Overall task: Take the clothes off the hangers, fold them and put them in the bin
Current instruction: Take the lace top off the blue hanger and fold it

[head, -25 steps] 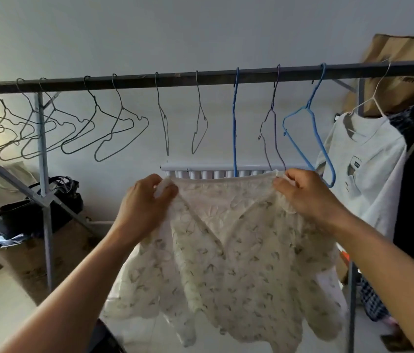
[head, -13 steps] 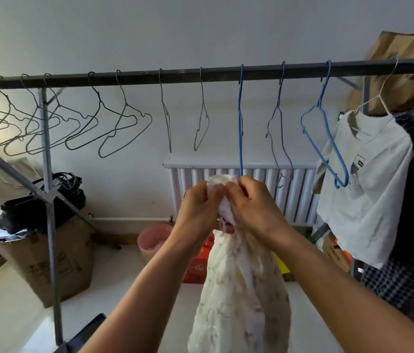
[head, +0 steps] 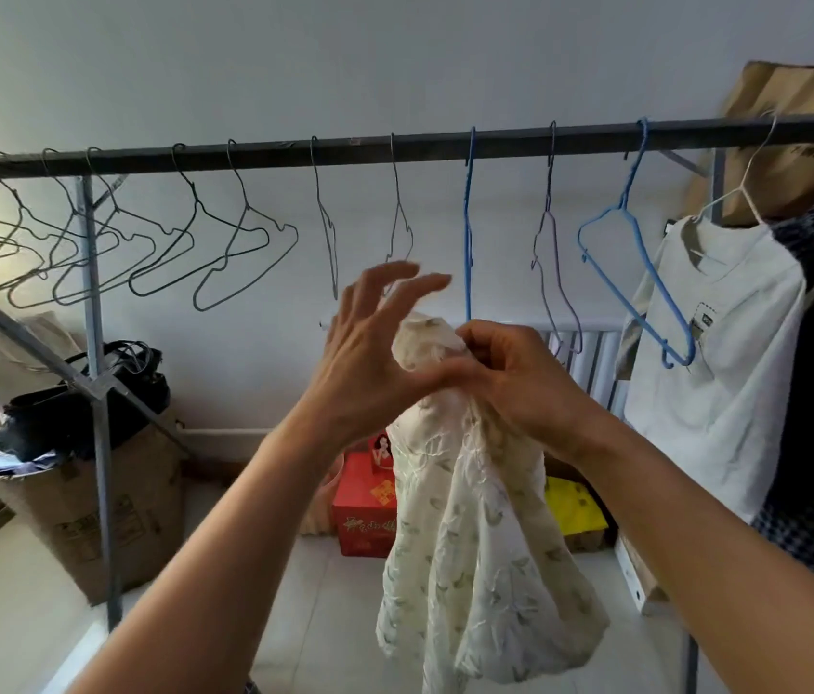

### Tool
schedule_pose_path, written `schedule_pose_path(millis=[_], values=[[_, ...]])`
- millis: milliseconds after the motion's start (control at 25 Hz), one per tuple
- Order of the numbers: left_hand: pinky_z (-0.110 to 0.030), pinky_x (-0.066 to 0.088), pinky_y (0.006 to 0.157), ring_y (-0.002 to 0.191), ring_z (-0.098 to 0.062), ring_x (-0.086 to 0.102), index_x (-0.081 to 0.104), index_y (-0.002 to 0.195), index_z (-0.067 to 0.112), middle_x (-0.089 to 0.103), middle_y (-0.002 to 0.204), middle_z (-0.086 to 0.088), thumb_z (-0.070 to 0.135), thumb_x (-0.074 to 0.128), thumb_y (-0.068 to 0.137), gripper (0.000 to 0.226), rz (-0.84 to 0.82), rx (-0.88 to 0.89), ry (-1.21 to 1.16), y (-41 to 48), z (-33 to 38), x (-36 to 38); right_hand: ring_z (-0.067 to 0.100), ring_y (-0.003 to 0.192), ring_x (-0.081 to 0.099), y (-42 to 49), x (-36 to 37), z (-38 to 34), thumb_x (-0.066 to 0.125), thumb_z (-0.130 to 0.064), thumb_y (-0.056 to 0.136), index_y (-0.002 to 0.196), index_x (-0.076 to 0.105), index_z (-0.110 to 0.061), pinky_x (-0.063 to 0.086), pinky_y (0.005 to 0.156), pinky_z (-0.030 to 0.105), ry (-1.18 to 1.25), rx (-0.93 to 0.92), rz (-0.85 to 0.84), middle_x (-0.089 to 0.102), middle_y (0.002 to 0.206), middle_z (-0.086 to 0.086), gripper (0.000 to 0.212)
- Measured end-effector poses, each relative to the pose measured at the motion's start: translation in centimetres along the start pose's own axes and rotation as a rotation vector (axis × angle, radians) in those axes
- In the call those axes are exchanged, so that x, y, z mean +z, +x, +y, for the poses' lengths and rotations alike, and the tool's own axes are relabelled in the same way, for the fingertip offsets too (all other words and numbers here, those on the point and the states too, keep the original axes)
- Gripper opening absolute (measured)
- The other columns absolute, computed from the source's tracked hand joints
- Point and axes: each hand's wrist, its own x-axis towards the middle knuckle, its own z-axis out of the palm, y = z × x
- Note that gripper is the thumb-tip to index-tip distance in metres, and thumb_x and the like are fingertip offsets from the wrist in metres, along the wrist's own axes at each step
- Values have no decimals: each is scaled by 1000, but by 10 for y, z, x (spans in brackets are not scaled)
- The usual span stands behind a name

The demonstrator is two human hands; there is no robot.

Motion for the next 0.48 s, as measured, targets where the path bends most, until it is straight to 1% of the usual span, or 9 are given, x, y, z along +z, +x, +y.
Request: schedule_pose_path(millis=[40,80,120,160,200,280,320,400,480], values=[[-32,29,112,127,-9,42,57,122,38,49,133,8,70,64,65,66,-91,22,-1,6,-2,-1,18,83,71,1,0,-2,62,-12,92,96,69,-10,58,75,29,23,-25,-23,74,87,7,8],[-39,29,115,121,-9,51,61,110,37,60,124,5,70,65,63,58,-177,-10,-57,10,-2,-3,16,82,71,2,0,-4,61,-9,92,96,69,-10,59,75,28,39,-48,-23,74,87,6,9],[-45,37,110,106,-12,62,66,97,32,69,107,2,65,70,62,48,-232,-61,-173,14,-1,-4,15,82,71,3,0,-4,59,-8,93,96,69,-10,59,75,28,43,-68,-5,74,87,7,10],[-48,49,96,90,-16,67,69,89,26,72,91,-2,55,78,62,40,-262,-103,-303,18,-2,-4,15,81,71,2,0,-3,59,-8,93,95,69,-11,59,75,28,43,-86,21,74,87,7,10],[-49,55,83,80,-19,69,71,86,22,72,83,-4,43,84,63,34,-269,-125,-377,20,-2,-4,15,81,71,2,1,-1,59,-9,93,94,69,-13,59,75,28,52,-94,49,74,86,6,10],[-44,55,71,71,-20,67,73,85,16,72,78,-8,30,86,69,25,-269,-105,-344,22,-3,-1,12,81,70,-1,3,4,62,-13,92,93,67,-19,58,73,27,103,-78,106,74,86,3,8],[-43,54,68,68,-17,64,74,84,13,71,77,-10,29,84,71,22,-272,-94,-320,23,-4,0,10,82,69,-4,4,9,64,-16,91,95,65,-20,57,73,25,118,-66,141,73,88,1,6],[-43,52,66,66,-13,59,75,80,10,69,74,-13,27,81,76,18,-256,-88,-308,23,-8,-1,-2,82,62,-14,6,21,70,-23,87,99,60,-19,50,72,14,7,-93,263,67,91,-5,16],[-37,53,67,68,-14,64,77,80,16,72,76,-8,31,76,77,15,-222,-71,-333,19,-13,-7,-7,79,55,-29,9,34,72,-25,84,97,58,-19,44,68,6,-131,-129,350,59,91,-9,20]])
